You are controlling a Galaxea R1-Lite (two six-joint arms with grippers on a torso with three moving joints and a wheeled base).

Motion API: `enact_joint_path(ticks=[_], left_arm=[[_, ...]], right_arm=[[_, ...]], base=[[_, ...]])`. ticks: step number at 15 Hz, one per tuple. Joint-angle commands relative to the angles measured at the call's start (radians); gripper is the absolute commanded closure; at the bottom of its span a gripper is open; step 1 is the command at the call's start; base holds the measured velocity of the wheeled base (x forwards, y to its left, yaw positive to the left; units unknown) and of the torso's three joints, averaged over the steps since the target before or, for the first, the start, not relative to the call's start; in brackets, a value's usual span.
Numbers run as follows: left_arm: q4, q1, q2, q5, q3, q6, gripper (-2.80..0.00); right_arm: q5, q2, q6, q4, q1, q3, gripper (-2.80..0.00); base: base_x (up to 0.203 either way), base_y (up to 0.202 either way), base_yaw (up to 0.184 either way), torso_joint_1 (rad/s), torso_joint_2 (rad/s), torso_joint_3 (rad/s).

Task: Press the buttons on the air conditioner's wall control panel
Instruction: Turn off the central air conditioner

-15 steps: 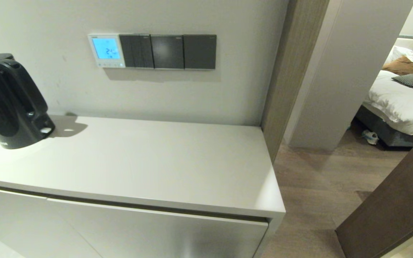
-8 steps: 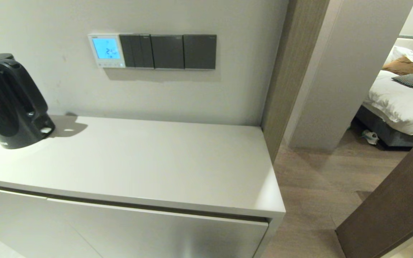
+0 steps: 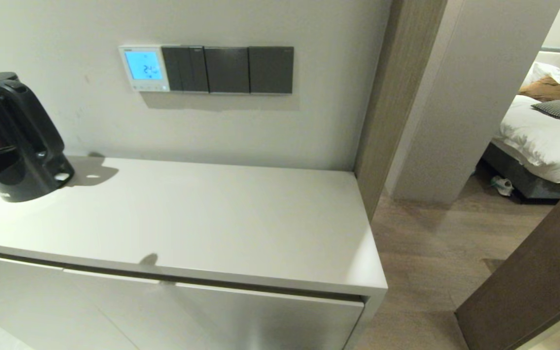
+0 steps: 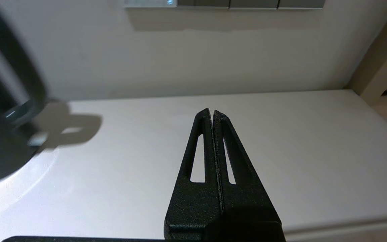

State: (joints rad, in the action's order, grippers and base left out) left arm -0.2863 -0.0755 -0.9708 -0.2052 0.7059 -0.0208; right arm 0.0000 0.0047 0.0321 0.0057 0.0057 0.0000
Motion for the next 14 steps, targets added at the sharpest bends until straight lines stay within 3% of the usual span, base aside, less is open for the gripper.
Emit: enact_joint_path(ticks=[1,3,10,14], left_arm=[[-0.08,-0.051,-0.219,-0.002,0.066,0.0,0.0],[-0.139,-0.067,-0.302,-0.004,0.137,0.002,0.0],[-0.169,-0.114,-0.604,-0.007,0.446,0.002,0.0],[-0.172,-0.126,-0.689,-0.006,0.528,0.001,0.0]], right_arm=[[0.0,0.001,0.0,0.0,0.0,0.002,0.0],[0.0,0.001,0.0,0.0,0.0,0.002,0.0],[0.001,0.001,0.0,0.0,0.0,0.002,0.0],[0.0,0.001,0.0,0.0,0.0,0.002,0.0]], base=[[0.0,0.0,0.0,0.0,0.0,0.0],[0.0,0.0,0.0,0.0,0.0,0.0],[0.0,0.0,0.0,0.0,0.0,0.0],[0.0,0.0,0.0,0.0,0.0,0.0]])
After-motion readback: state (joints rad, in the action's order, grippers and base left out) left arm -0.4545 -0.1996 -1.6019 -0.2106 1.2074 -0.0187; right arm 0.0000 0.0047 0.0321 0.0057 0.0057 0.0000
